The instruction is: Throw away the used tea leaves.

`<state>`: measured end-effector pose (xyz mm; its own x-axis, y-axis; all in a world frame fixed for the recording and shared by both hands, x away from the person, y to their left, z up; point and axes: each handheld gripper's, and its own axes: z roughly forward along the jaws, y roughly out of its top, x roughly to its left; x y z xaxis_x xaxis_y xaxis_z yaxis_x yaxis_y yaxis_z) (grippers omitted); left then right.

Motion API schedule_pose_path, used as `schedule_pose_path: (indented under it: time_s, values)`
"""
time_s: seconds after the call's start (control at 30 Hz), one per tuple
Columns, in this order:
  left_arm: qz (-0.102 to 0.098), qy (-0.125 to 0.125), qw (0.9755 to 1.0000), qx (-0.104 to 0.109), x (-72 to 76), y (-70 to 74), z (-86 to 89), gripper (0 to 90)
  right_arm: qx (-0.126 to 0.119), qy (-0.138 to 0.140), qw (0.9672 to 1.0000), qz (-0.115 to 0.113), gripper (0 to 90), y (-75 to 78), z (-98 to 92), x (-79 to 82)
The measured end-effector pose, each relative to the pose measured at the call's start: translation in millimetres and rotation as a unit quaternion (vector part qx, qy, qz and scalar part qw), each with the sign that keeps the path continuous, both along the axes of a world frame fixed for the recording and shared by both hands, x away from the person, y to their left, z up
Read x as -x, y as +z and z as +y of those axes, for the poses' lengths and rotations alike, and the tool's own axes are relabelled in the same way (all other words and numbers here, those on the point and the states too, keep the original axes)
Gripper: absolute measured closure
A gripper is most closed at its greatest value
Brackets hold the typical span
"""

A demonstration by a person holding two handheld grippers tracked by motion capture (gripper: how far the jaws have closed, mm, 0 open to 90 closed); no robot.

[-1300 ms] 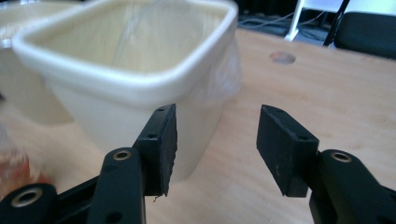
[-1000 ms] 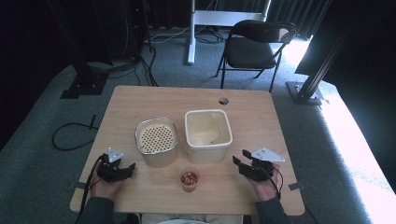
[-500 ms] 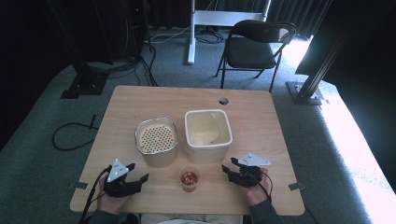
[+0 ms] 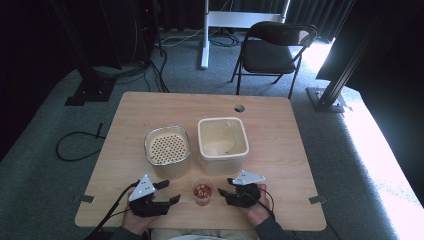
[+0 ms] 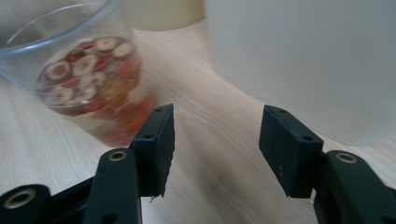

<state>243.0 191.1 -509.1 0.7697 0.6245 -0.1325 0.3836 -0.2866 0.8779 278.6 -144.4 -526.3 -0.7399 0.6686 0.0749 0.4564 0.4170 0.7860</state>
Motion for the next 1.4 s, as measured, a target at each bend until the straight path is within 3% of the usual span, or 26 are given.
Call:
schedule_pose_path:
  time_s: [0.03, 0.17, 0.57, 0.9, 1.17, 1.4]
  values:
    - [-0.005, -0.019, 0.9998, 0.003, 0.2, -0.6, -8.2, 31.3, 0.000, 0.004, 1.0000, 0.002, 44.8, -0.9, 2.3, 0.6]
    - [-0.010, -0.043, 0.9990, -0.001, -2.6, -3.7, -25.2, 30.6, -0.001, 0.015, 0.9998, 0.009, 44.8, -3.7, 10.8, 1.9]
    - [-0.020, -0.093, 0.9954, -0.005, -10.7, -8.1, -62.6, 26.3, -0.001, 0.025, 0.9996, 0.009, 44.9, -4.6, 19.3, 2.9]
    - [-0.027, -0.073, 0.9969, 0.008, -20.9, -21.1, -87.2, 23.3, -0.001, 0.024, 0.9997, 0.010, 44.8, -5.2, 18.3, 3.3]
    - [-0.045, -0.056, 0.9974, 0.004, -20.6, -20.5, -88.3, 30.3, 0.005, 0.013, 0.9999, -0.002, 44.0, -2.9, 9.8, 3.4]
    - [-0.047, -0.036, 0.9983, 0.000, -20.1, -18.5, -75.6, 31.9, -0.006, -0.024, 0.9997, -0.007, 43.7, 2.0, -12.6, -1.7]
